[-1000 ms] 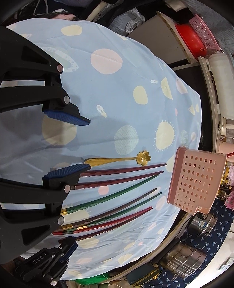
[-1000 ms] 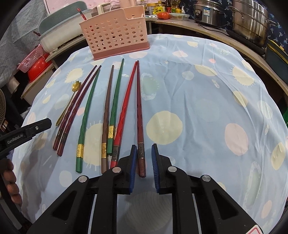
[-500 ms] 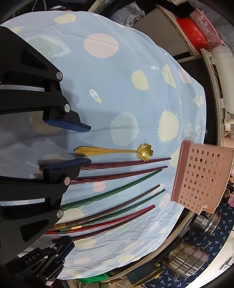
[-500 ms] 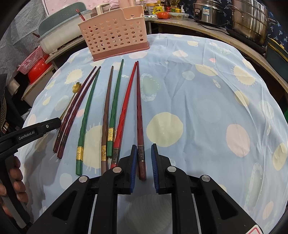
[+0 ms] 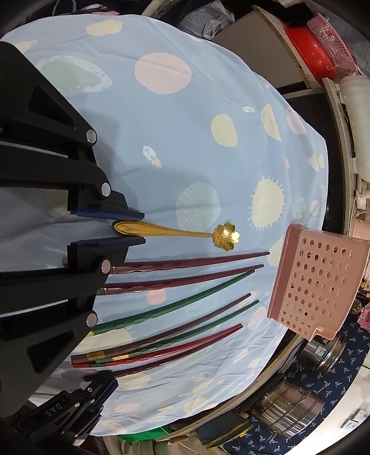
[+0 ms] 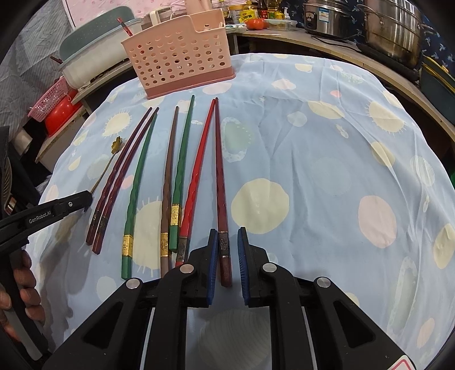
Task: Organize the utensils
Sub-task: 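Grasp the gold flower spoon with the left tool while the right tool grasps a dark red chopstick, then lift the gold spoon with the left tool while the right tool carries the dark red chopstick to the basket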
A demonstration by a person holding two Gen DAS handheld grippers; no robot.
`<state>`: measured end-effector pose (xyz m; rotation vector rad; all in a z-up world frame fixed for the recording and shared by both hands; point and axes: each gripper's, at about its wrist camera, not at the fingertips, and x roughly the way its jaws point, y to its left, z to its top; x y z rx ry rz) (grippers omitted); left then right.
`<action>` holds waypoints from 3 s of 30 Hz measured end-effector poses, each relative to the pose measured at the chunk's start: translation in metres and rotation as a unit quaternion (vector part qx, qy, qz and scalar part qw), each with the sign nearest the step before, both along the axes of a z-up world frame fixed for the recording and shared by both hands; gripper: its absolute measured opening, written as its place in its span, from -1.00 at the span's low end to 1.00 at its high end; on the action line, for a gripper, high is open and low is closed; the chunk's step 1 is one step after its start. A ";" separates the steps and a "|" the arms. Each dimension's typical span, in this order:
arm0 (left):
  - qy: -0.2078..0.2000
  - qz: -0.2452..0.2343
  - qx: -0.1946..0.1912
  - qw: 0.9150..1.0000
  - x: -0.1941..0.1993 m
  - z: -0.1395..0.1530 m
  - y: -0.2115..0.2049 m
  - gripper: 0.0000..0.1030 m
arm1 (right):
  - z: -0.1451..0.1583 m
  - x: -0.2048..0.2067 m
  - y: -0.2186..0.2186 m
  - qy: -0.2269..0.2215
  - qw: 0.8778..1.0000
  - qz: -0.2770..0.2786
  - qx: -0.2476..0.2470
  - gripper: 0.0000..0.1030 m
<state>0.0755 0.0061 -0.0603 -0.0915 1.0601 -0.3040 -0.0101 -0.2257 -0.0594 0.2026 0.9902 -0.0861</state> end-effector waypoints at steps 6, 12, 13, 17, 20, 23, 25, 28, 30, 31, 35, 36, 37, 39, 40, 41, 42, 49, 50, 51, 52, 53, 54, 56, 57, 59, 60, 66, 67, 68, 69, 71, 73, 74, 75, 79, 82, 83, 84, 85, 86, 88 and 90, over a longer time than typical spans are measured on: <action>-0.006 0.005 -0.004 1.000 -0.004 0.010 0.008 -0.79 | 0.001 -0.001 -0.002 0.000 1.000 -0.002 0.010 -0.86; -0.022 0.008 -0.011 1.000 -0.008 0.025 0.013 -0.80 | 0.005 -0.003 -0.002 -0.006 1.000 -0.001 0.014 -0.86; -0.026 0.009 -0.011 1.000 -0.009 0.028 0.013 -0.80 | 0.006 -0.004 -0.002 -0.008 1.000 -0.001 0.014 -0.86; -0.039 0.013 -0.016 0.999 -0.009 0.041 0.015 -0.81 | 0.010 -0.005 -0.003 -0.014 1.000 -0.002 0.015 -0.86; -0.046 0.015 -0.020 0.999 -0.009 0.049 0.016 -0.82 | 0.013 -0.006 -0.003 -0.018 1.000 -0.002 0.017 -0.86; -0.053 0.013 -0.021 0.998 -0.009 0.056 0.016 -0.82 | 0.016 -0.006 -0.003 -0.021 1.000 -0.002 0.021 -0.86; -0.055 0.012 -0.025 0.998 -0.009 0.059 0.016 -0.83 | 0.019 -0.006 -0.003 -0.024 0.999 -0.002 0.022 -0.86; -0.060 0.009 -0.029 0.998 -0.010 0.065 0.015 -0.89 | 0.022 -0.005 -0.003 -0.028 0.999 -0.002 0.024 -0.86; -0.062 0.008 -0.032 0.998 -0.010 0.069 0.015 -0.98 | 0.024 -0.005 -0.003 -0.031 0.999 -0.003 0.026 -0.86; -0.063 0.007 -0.035 0.997 -0.009 0.071 0.015 -0.98 | 0.026 -0.005 -0.004 -0.033 0.999 -0.003 0.027 -0.86; -0.070 0.004 -0.037 0.997 -0.008 0.078 0.013 -0.98 | 0.032 -0.005 -0.005 -0.040 0.999 -0.003 0.029 -0.86; -0.070 0.004 -0.037 0.997 -0.008 0.079 0.013 -0.99 | 0.034 -0.005 -0.005 -0.043 0.999 -0.003 0.029 -0.86; -0.070 0.003 -0.038 0.997 -0.008 0.079 0.013 -0.99 | 0.036 -0.005 -0.005 -0.045 0.999 -0.004 0.029 -0.87; -0.071 0.004 -0.039 0.997 -0.008 0.083 0.013 -0.99 | 0.041 -0.004 -0.007 -0.051 0.998 -0.006 0.030 -0.87; -0.073 0.003 -0.040 0.997 -0.008 0.085 0.013 -0.99 | 0.044 -0.004 -0.008 -0.055 0.998 -0.007 0.031 -0.87; -0.075 0.003 -0.039 0.996 -0.008 0.088 0.013 -0.99 | 0.047 -0.004 -0.009 -0.059 0.998 -0.008 0.031 -0.87; -0.076 0.003 -0.039 0.996 -0.007 0.090 0.013 -0.99 | 0.050 -0.004 -0.009 -0.062 0.998 -0.009 0.031 -0.87; -0.089 0.001 -0.037 0.995 -0.008 0.107 0.014 -0.99 | 0.073 -0.004 -0.013 -0.090 0.995 -0.010 0.035 -0.87; -0.091 0.001 -0.037 0.995 -0.008 0.109 0.014 -0.99 | 0.077 -0.004 -0.013 -0.095 0.995 -0.009 0.035 -0.87; -0.093 0.000 -0.037 0.995 -0.008 0.112 0.014 -0.99 | 0.083 -0.004 -0.012 -0.102 0.994 -0.008 0.034 -0.87; -0.097 0.000 -0.038 0.995 -0.008 0.116 0.014 -0.99 | 0.087 -0.004 -0.012 -0.106 0.994 -0.007 0.034 -0.87; -0.099 0.000 -0.038 0.994 -0.008 0.118 0.014 -0.99 | 0.092 -0.004 -0.012 -0.112 0.993 -0.007 0.034 -0.87; -0.102 0.000 -0.038 0.994 -0.007 0.120 0.014 -0.99 | 0.097 -0.003 -0.012 -0.117 0.993 -0.006 0.035 -0.87; -0.106 -0.001 -0.039 0.994 -0.007 0.127 0.013 -0.99 | 0.107 -0.003 -0.013 -0.129 0.991 -0.005 0.035 -0.87; -0.108 -0.002 -0.040 0.993 -0.006 0.130 0.013 -0.99 | 0.114 -0.002 -0.013 -0.136 0.990 -0.004 0.033 -0.87; -0.111 -0.003 -0.040 0.993 -0.004 0.136 0.013 -0.99 | 0.124 0.000 -0.014 -0.146 0.989 -0.004 0.033 -0.87; -0.113 -0.004 -0.040 0.993 -0.003 0.139 0.013 -0.99 | 0.129 0.002 -0.015 -0.152 0.988 -0.004 0.034 -0.87; -0.131 -0.004 -0.041 0.990 0.007 0.161 0.012 -0.99 | 0.158 0.013 -0.025 -0.178 0.983 -0.009 0.034 -0.87; -0.134 -0.004 -0.041 0.990 0.008 0.164 0.013 -0.99 | 0.162 0.016 -0.028 -0.181 0.983 -0.011 0.035 -0.87; -0.137 -0.004 -0.042 0.990 0.010 0.168 0.013 -0.99 | 0.165 0.018 -0.029 -0.183 0.982 -0.011 0.035 -0.87; -0.138 -0.004 -0.043 0.990 0.012 0.171 0.013 -0.99 | 0.168 0.022 -0.031 -0.183 0.982 -0.012 0.034 -0.87; -0.140 -0.003 -0.044 0.989 0.017 0.177 0.012 -0.99 | 0.172 0.029 -0.033 -0.181 0.983 -0.012 0.036 -0.87; -0.145 -0.004 -0.043 0.989 0.020 0.183 0.010 -0.99 | 0.175 0.037 -0.034 -0.180 0.983 -0.011 0.038 -0.87; -0.146 -0.005 -0.043 0.988 0.023 0.185 0.009 -0.99 | 0.177 0.040 -0.034 -0.180 0.983 -0.011 0.038 -0.87; -0.148 -0.007 -0.043 0.988 0.025 0.187 0.009 -0.99 | 0.179 0.046 -0.034 -0.180 0.983 -0.009 0.037 -0.87; -0.161 -0.017 -0.042 0.986 0.037 0.202 0.000 -0.99 | 0.189 0.067 -0.037 -0.182 0.982 -0.001 0.042 -0.87; -0.175 -0.026 -0.043 0.983 0.052 0.217 -0.008 -0.99 | 0.204 0.087 -0.040 -0.194 0.980 0.002 0.042 -0.87; -0.179 -0.027 -0.043 0.982 0.057 0.222 -0.009 -0.99 | 0.210 0.094 -0.041 -0.198 0.979 0.002 0.040 -0.87; -0.185 -0.028 -0.044 0.981 0.063 0.228 -0.012 -0.99 | 0.217 0.102 -0.043 -0.204 0.978 0.001 0.037 -0.87; -0.192 -0.030 -0.044 0.980 0.069 0.234 -0.014 -0.99 | 0.223 0.108 -0.044 -0.209 0.977 0.001 0.033 -0.87; -0.197 -0.030 -0.044 0.979 0.075 0.239 -0.016 -0.99 | 0.231 0.115 -0.045 -0.214 0.976 0.001 0.027 -0.87; -0.205 -0.033 -0.051 0.977 0.088 0.250 -0.020 -0.99 | 0.246 0.129 -0.046 -0.227 0.974 0.001 0.016 -0.87; -0.210 -0.036 -0.060 0.975 0.100 0.259 -0.023 -0.99 | 0.260 0.142 -0.049 -0.239 0.971 -0.001 0.009 -0.87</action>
